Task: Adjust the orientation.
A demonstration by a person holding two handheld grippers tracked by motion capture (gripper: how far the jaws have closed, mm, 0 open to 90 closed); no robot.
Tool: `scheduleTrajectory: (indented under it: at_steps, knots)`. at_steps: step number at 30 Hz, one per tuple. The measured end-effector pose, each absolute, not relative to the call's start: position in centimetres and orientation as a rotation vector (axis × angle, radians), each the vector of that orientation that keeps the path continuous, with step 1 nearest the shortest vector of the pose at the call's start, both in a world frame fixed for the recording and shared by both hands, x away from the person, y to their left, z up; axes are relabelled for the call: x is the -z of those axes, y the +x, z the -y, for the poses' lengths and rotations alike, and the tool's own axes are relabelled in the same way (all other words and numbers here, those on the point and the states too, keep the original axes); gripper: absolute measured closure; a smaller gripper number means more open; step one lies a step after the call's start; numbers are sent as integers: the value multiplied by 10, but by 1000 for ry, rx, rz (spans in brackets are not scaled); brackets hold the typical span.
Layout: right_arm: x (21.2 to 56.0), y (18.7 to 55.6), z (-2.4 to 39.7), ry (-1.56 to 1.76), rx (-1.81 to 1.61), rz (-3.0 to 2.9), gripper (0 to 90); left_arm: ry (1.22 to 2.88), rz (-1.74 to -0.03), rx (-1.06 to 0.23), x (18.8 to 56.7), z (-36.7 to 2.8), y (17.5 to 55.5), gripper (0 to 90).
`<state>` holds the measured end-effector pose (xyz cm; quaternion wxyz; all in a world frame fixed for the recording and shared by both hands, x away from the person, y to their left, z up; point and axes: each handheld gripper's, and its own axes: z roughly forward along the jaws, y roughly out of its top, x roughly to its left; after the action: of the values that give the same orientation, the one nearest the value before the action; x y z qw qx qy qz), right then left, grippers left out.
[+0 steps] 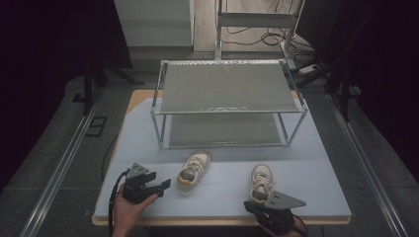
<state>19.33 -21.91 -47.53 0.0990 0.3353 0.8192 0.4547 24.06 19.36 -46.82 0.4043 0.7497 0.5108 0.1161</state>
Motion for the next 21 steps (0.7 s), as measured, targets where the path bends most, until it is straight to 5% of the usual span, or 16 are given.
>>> scheduleTrajectory:
  at_steps: [21]
  knots:
    - [491, 224, 287, 1226, -1244, -2290, 898, 1892, -1287, -293, 467, -193, 240, 341]
